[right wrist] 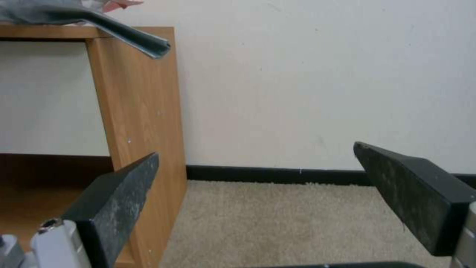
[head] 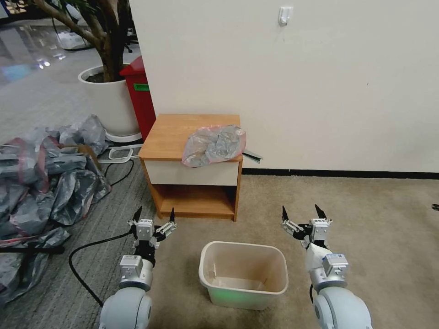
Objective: Pick up the garbage bag from the table and place it over the trash can.
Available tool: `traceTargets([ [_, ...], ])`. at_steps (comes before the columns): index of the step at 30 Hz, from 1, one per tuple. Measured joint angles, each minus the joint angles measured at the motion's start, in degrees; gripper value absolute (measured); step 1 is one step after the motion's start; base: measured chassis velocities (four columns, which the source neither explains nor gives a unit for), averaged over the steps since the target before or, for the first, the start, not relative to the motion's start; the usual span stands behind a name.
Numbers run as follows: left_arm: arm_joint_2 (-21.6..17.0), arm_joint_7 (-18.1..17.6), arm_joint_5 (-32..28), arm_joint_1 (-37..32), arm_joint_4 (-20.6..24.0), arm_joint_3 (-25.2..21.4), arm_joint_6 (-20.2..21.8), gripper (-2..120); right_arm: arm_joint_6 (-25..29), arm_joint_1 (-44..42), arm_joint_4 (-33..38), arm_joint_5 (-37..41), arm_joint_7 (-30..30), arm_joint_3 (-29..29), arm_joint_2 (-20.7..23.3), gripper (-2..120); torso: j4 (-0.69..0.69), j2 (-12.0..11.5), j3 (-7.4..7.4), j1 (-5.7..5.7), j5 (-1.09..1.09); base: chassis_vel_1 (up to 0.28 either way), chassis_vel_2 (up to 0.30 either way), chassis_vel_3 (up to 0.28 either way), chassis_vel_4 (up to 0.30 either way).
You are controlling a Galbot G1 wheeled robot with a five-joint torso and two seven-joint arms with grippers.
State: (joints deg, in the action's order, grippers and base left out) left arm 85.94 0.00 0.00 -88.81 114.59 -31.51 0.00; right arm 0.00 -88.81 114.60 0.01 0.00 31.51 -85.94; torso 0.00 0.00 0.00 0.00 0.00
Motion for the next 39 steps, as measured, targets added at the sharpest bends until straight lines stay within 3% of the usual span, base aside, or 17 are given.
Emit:
traceTargets([
  [29, -0.02, 0.00, 0.00, -0.09, 0.13, -0.01, 0.00, 100, -0.06, -0.05, 0.07, 0.08, 0.00, 0.01, 0.01, 100, 0.00, 0.00, 0.00, 0.00, 0.00, 0.000, 0.000, 0.000, 0.000],
  [35, -0.85, -0.29, -2.05, -3.39, 4.78, -1.09, 1.77, 100, -2.18, -2.21, 5.09, 3.08, 0.86, 0.81, 0.43, 100, 0.00, 0.00, 0.00, 0.00, 0.00, 0.000, 0.000, 0.000, 0.000],
  [39, -1.81, -0.83, -4.34, -7.62, 10.47, -2.23, 3.85, 100, -4.75, -5.00, 11.67, 6.64, 2.00, 1.71, 0.94, 100, 0.01, 0.00, -0.01, 0.00, 0.00, 0.000, 0.000, 0.000, 0.000],
])
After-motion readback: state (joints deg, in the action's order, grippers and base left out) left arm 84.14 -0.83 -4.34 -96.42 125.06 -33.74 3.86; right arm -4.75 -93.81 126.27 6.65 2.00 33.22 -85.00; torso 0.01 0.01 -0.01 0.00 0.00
